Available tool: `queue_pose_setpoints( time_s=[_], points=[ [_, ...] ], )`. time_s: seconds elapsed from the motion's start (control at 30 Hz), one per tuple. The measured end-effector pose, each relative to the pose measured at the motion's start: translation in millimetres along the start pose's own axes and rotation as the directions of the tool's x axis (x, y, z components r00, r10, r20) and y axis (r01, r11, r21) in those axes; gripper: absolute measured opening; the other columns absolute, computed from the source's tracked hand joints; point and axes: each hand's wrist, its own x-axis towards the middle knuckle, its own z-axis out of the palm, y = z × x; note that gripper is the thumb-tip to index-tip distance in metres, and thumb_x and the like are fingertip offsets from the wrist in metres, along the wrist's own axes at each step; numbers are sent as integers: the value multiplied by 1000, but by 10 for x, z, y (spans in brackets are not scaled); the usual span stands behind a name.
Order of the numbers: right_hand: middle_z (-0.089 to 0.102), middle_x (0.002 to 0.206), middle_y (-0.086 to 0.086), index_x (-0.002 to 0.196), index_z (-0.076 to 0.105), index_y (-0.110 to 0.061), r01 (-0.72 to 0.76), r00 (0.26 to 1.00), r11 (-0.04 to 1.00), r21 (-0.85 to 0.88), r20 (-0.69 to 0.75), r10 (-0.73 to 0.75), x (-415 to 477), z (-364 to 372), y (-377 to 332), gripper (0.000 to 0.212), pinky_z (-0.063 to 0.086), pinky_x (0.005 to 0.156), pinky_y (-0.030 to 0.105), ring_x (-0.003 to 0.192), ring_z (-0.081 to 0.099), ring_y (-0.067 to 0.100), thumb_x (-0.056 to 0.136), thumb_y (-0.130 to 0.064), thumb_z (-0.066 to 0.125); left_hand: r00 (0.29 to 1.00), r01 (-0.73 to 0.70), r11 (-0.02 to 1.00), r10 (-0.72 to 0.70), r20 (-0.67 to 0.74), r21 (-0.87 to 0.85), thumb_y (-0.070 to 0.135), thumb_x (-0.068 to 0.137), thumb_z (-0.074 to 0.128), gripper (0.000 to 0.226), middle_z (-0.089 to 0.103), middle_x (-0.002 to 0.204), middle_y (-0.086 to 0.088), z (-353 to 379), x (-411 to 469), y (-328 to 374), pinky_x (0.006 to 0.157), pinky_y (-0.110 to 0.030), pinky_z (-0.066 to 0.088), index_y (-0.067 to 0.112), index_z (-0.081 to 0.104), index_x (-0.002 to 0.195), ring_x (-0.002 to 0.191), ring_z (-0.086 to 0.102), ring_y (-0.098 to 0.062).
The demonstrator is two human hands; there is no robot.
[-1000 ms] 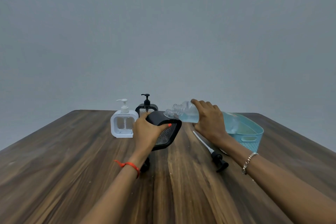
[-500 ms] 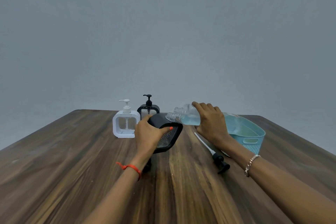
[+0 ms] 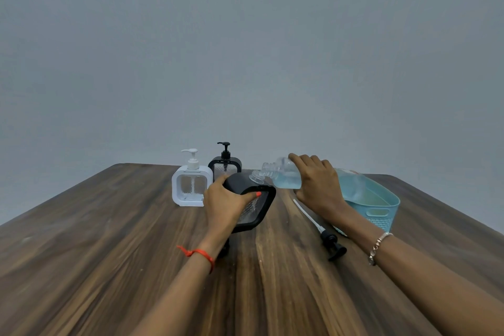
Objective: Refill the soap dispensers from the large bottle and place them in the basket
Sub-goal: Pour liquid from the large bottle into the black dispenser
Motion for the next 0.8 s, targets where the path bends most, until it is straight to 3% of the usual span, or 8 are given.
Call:
queue_pose_setpoints(
  time_s=[0.13,0.33,0.57,0.8],
  points=[
    [68,81,12,104,64,-5,2,1000,1000,-1,8,-2,-5,-6,-7,61,49,60,35,68,62,33,44,8,71,1000,3,1000,-3,1,0,32,51,90,69,72,99,-4,-7,-15,-4,83,-40,55,11,65,111,93,65,-21],
    [68,79,12,102,64,-5,5,1000,1000,-9,16,-4,-7,-25,-8,60,49,60,36,67,61,33,44,9,69,1000,12,1000,-12,-7,-23,30,49,90,63,71,93,-1,-5,-43,2,77,-30,54,14,67,105,87,66,-18],
    [68,83,13,106,63,-4,1,999,1000,-9,52,-1,-10,-40,-4,60,49,63,37,71,61,34,48,10,66,1000,19,999,-19,6,-37,31,51,90,65,72,95,-4,-12,-63,7,81,-39,56,11,67,108,90,66,-20],
    [68,91,15,112,60,-4,-5,996,1000,-3,88,5,-9,-46,4,59,47,69,39,79,60,36,55,8,63,1000,23,998,-23,5,-56,31,50,91,68,72,96,-6,-8,-80,19,82,-40,55,9,66,110,90,66,-21]
  ],
)
